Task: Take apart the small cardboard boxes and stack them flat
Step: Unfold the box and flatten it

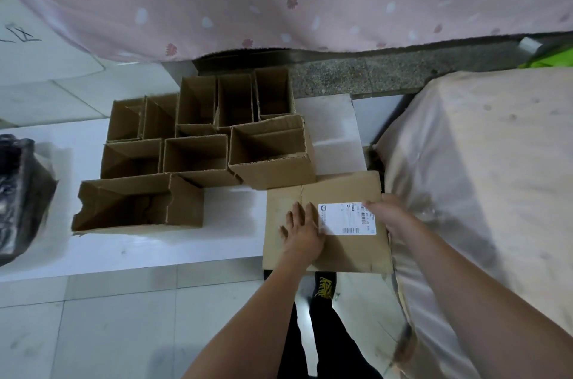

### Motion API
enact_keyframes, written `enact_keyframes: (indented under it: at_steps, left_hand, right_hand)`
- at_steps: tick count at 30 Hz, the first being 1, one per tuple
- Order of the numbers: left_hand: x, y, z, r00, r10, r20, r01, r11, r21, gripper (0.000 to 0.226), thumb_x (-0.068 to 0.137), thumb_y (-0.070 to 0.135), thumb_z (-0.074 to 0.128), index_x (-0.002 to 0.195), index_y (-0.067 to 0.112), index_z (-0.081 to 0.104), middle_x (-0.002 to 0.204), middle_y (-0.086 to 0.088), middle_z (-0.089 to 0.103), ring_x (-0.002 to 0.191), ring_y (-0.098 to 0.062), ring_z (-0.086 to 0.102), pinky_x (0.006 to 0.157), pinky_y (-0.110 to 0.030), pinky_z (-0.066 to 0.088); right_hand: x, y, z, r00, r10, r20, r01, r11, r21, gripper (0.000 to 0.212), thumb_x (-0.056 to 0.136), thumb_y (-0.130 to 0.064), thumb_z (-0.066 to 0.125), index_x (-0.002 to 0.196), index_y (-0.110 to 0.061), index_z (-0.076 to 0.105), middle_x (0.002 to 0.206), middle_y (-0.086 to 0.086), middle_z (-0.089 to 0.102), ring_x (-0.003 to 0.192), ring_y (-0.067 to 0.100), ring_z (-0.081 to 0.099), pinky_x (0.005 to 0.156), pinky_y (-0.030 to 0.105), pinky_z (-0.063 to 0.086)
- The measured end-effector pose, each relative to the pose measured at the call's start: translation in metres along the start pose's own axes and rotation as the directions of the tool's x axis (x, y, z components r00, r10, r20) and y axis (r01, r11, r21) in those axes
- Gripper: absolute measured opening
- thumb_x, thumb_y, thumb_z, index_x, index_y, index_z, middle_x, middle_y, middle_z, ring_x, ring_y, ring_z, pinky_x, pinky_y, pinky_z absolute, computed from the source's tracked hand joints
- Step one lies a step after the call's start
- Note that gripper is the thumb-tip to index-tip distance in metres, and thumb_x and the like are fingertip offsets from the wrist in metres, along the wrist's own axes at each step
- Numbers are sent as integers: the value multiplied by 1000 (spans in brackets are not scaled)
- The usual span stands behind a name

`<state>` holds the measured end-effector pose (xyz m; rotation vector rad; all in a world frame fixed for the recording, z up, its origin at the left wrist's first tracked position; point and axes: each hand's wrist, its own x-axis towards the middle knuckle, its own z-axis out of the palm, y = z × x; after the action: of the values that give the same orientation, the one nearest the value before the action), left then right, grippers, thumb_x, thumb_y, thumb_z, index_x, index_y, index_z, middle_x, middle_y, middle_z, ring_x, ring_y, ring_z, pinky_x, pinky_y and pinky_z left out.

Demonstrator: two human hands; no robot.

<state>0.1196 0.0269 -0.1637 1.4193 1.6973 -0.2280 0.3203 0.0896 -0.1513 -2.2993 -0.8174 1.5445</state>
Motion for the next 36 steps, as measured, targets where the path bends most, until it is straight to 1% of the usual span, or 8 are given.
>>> enact_keyframes:
  at_steps: [2,7,14,18,22,26,29,36]
  left_hand:
    - [-2,1,-5,1000,-5,1,5,1000,-3,73,104,47,37,160,27,-5,166,-9,-17,153,-34,-13,121,-58,-3]
    - [-6,3,-15,1000,5,-3,-5,1000,3,71,103,53,36,160,28,3,167,-11,-10,153,-36,-10,120,-62,-4]
    - [-14,17,-38,999,27,-19,-26,998,53,60,102,53,33,155,28,21,163,-13,13,151,-39,5,118,-66,-2]
    - [-25,27,-48,999,42,16,-43,998,46,54,102,52,33,149,26,31,159,-15,26,148,-40,18,117,-68,7]
    - [-45,36,-54,997,74,32,-74,997,-2,52,101,53,35,147,28,34,157,-13,31,145,-38,26,117,-66,14]
    - [-67,49,-57,994,111,-5,-111,988,-105,54,104,48,34,155,29,27,161,-10,28,147,-36,26,118,-64,18]
    - [-81,65,-63,993,117,-5,-116,972,-206,56,105,44,37,156,24,26,159,-12,31,138,-38,42,115,-58,32]
    - [-107,111,-78,997,38,71,-12,942,-335,63,103,50,41,150,8,34,153,-10,41,136,-31,45,103,-35,40]
  right_hand:
    - [-1,-8,-3,996,-55,-73,47,993,-108,23,94,-17,65,112,-3,60,116,16,67,97,31,64,76,34,54]
    - [0,-22,-9,991,-65,-116,33,965,-259,38,92,-23,68,121,1,59,118,17,65,107,34,63,84,36,52]
    - [-12,-37,-18,990,-29,-137,-7,967,-256,28,89,-11,67,110,3,56,86,10,60,80,27,57,80,37,53]
    - [-30,-52,-31,989,-13,-150,-28,963,-267,44,90,-6,66,127,9,49,98,12,56,89,29,54,84,36,50]
    - [-65,-65,-53,971,-59,-231,3,972,-236,39,89,-5,64,125,7,52,115,22,65,103,35,65,90,40,55]
    - [-109,-67,-79,923,-139,-358,23,950,-310,26,87,-9,60,112,-1,57,113,21,66,106,37,64,83,37,52]
    - [-136,-65,-97,865,-220,-451,71,943,-325,22,89,-10,58,109,0,54,108,22,65,103,40,62,73,34,45]
    - [-190,-74,-106,579,-366,-729,375,913,-161,30,95,-11,57,120,0,44,93,22,65,93,43,61,76,42,46]
